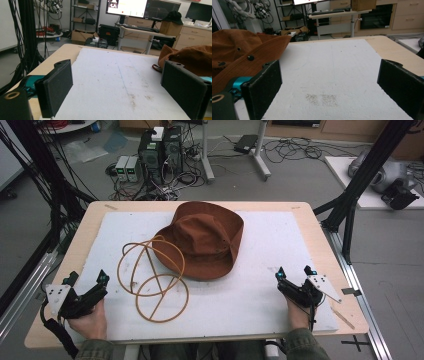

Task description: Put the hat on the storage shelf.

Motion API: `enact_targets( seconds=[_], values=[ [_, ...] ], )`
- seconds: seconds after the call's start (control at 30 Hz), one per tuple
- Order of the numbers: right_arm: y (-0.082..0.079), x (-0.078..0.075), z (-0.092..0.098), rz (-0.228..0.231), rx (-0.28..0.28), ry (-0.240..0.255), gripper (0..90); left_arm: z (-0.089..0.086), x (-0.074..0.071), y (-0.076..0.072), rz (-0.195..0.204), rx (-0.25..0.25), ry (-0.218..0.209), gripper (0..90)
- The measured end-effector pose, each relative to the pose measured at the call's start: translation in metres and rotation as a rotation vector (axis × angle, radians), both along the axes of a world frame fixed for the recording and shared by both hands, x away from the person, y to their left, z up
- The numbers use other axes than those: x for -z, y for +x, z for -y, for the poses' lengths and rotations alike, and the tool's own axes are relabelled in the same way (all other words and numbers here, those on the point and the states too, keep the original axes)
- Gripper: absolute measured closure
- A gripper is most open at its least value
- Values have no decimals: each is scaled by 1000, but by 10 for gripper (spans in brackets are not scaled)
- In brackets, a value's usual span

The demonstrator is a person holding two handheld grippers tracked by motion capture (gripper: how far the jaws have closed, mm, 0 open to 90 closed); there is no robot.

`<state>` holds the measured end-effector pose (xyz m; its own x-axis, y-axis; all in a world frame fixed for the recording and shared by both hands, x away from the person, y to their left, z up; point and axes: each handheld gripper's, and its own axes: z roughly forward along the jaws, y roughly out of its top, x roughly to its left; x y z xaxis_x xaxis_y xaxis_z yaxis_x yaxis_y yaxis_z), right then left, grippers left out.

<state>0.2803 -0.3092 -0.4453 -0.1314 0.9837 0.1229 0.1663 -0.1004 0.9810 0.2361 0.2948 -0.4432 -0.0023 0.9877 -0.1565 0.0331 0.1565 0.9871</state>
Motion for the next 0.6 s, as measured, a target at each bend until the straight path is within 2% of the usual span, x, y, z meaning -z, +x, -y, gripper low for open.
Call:
enact_targets(
  seconds=[0.43, 0.53, 0.6],
  values=[
    [0, 0, -2, 7, -14, -15, 49, -1, 0, 0, 1, -1, -1, 109],
    [2, -4, -4, 26, -38, -23, 47, -1, 0, 0, 5, -4, -2, 109],
    [7, -12, -5, 42, -89, -25, 44, -1, 0, 0, 7, -4, 0, 109]
  ],
)
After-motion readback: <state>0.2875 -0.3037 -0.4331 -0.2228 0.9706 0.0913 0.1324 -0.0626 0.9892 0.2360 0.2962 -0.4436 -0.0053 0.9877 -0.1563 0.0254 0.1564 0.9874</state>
